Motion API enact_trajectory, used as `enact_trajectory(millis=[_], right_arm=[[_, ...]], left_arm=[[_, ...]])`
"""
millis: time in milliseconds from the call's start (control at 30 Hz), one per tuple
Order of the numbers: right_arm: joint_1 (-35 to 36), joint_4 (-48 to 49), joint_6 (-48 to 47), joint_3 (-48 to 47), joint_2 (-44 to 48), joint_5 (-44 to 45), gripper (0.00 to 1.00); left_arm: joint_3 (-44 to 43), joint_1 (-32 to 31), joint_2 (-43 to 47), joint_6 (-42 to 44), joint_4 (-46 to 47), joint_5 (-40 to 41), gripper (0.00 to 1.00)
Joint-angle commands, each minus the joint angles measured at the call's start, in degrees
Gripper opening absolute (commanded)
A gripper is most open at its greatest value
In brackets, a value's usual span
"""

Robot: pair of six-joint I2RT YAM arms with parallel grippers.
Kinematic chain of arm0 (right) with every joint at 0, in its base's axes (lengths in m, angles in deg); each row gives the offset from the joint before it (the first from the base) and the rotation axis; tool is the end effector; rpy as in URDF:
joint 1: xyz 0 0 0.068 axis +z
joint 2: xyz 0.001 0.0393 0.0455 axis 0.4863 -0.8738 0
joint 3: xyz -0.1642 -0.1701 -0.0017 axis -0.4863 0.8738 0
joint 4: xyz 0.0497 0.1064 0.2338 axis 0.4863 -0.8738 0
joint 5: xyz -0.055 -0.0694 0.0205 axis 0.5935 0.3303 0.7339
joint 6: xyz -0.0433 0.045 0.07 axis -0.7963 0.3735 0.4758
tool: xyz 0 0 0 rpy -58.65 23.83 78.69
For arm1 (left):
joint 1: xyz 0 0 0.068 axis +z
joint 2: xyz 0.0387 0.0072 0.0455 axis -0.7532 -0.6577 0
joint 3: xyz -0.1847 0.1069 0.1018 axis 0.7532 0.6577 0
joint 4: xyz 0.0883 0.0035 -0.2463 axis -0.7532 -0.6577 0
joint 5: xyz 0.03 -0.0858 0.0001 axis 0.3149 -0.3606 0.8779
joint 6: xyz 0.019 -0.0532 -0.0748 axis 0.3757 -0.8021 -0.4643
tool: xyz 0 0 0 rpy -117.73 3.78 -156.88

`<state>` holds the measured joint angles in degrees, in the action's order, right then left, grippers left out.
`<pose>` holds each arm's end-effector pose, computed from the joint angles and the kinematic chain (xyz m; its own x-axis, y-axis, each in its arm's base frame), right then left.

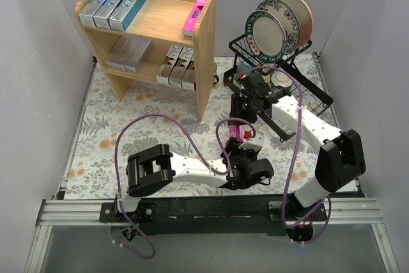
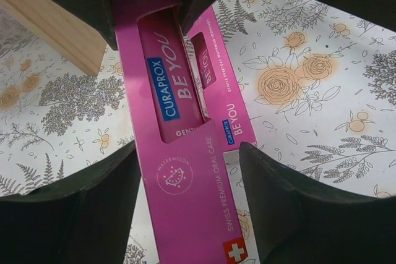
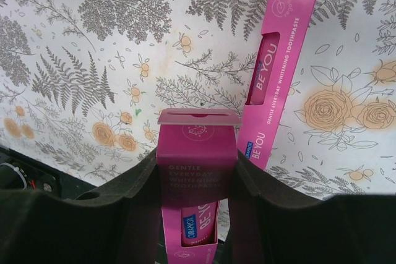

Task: Place and organize the toothpastes onto the shelf
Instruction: Pick up the toothpaste from the center of the board.

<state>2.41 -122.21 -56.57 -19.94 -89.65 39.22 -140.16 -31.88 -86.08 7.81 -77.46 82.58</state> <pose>0.3025 0.1963 0.2025 -0.8815 -0.0051 -0.4721 -0.1900 0.9192 0.3448 0.1426 -0.3866 0.1396 -0.2977 -0.3261 -0.8972 -0.0281 0.9424 -0.3332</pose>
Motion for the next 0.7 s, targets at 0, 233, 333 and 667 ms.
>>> enact_trajectory(millis=[0, 233, 333, 667], right_arm=[[-0.57, 3.93, 2.63, 2.06, 2.72, -3.44, 0.35], [-1.45, 6.39, 4.40, 4.52, 4.30, -4.77, 0.35], [-2.15, 6.66, 4.83, 4.78, 4.83, -5.73, 0.42], [-5.31, 11.30, 7.73, 6.19, 10.63, -7.23, 0.80]], left_arm=[[-1.31, -0.02, 0.78, -0.78, -0.46, 3.73, 0.56], [-0.96, 0.07, 1.21, -0.78, -0.99, 2.60, 0.33], [-1.22, 0.07, 2.18, -1.04, -1.95, 2.07, 0.25], [-0.44, -0.02, 7.71, -5.96, -7.14, -8.30, 0.10]])
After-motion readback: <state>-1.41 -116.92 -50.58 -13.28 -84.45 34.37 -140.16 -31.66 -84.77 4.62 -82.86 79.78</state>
